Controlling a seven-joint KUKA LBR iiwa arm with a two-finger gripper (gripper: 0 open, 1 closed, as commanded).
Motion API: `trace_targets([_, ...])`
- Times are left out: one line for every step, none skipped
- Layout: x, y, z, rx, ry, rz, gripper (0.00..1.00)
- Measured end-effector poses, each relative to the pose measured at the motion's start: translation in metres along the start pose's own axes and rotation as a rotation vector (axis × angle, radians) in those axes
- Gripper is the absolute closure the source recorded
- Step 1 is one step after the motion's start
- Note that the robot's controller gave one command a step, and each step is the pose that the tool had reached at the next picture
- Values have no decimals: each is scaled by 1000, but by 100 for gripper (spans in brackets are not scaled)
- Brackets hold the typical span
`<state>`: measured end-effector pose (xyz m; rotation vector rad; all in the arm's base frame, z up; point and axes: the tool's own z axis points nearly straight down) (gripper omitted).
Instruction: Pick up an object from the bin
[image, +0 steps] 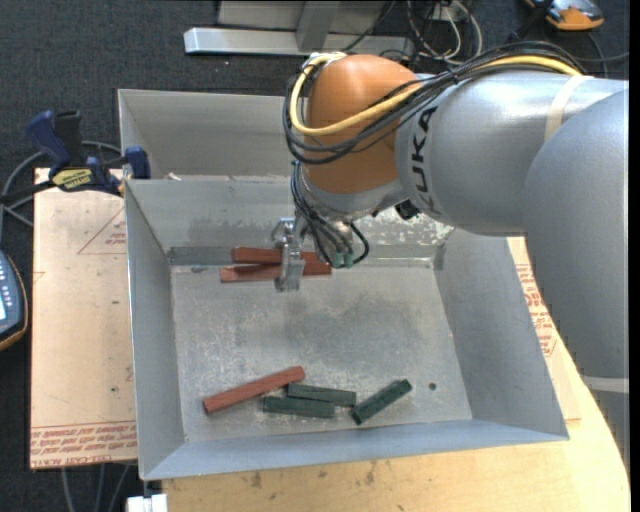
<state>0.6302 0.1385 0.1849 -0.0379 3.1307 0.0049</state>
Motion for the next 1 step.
trace_targets([33,-4,-81,0,1,-2,100])
